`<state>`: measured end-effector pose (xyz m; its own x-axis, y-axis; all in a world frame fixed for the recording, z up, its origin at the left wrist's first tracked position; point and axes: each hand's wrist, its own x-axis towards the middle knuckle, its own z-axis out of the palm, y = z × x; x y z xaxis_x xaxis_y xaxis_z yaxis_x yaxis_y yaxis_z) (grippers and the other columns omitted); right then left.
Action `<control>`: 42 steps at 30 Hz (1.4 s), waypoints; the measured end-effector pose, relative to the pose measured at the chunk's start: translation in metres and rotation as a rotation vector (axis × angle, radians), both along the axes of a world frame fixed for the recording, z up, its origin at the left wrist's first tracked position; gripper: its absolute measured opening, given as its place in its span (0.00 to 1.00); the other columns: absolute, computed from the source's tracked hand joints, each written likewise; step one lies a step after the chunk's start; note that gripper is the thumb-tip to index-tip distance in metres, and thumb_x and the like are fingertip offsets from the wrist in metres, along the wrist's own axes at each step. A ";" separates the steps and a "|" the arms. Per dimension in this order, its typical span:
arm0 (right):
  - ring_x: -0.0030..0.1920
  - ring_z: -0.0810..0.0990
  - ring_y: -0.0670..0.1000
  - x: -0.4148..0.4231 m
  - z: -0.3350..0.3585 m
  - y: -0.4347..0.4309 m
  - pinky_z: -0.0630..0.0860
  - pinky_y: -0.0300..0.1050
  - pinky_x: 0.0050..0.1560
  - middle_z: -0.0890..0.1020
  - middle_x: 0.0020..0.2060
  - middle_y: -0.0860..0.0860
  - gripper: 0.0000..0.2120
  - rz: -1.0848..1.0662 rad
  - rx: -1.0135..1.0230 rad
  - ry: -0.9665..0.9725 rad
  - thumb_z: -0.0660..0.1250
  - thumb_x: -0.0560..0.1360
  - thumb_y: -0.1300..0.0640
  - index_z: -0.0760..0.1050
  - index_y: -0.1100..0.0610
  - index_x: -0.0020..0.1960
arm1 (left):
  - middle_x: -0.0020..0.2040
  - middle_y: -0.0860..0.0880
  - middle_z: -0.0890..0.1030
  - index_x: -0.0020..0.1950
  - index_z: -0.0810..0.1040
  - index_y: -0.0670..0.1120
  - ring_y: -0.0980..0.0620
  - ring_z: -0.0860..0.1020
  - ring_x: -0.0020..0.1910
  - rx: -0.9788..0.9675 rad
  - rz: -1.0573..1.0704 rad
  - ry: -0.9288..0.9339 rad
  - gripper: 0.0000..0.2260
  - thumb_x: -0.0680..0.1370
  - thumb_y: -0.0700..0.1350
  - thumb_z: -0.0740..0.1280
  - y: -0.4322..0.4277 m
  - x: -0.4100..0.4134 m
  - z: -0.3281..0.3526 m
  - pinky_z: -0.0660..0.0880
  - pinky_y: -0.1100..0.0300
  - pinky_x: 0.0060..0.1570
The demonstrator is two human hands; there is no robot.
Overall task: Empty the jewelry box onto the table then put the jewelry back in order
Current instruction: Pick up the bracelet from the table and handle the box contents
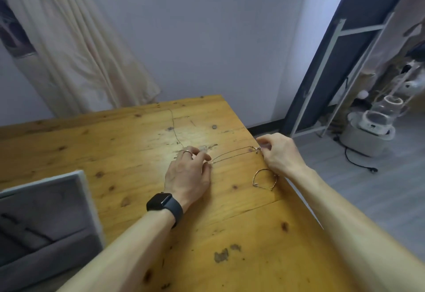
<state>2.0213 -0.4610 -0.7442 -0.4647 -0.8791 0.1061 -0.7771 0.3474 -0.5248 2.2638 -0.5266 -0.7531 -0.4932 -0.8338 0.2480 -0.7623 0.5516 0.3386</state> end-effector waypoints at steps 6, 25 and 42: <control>0.52 0.80 0.48 0.063 0.019 0.074 0.78 0.49 0.57 0.81 0.55 0.49 0.10 0.037 -0.219 -0.047 0.67 0.78 0.59 0.82 0.52 0.57 | 0.61 0.54 0.74 0.59 0.78 0.55 0.52 0.74 0.57 0.066 -0.029 0.061 0.10 0.80 0.48 0.63 0.048 0.049 0.031 0.74 0.56 0.50; 0.53 0.76 0.45 0.290 -0.006 0.280 0.72 0.38 0.52 0.78 0.49 0.41 0.10 0.031 -0.146 -0.193 0.71 0.75 0.52 0.81 0.48 0.57 | 0.61 0.57 0.79 0.59 0.80 0.56 0.54 0.68 0.71 0.069 -0.189 -0.068 0.11 0.79 0.53 0.65 0.234 0.237 0.027 0.63 0.53 0.70; 0.49 0.76 0.51 0.307 -0.026 0.281 0.69 0.40 0.48 0.80 0.48 0.52 0.10 -0.194 -0.228 -0.035 0.73 0.75 0.52 0.83 0.55 0.54 | 0.49 0.56 0.83 0.51 0.85 0.57 0.50 0.76 0.56 -0.038 -0.007 -0.056 0.09 0.79 0.57 0.66 0.246 0.190 0.013 0.64 0.52 0.62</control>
<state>2.3284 -0.1797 -0.7703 -0.6283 -0.7291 0.2715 -0.6881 0.3578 -0.6313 2.4542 -0.2803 -0.7401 -0.5130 -0.8208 0.2512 -0.7757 0.5686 0.2738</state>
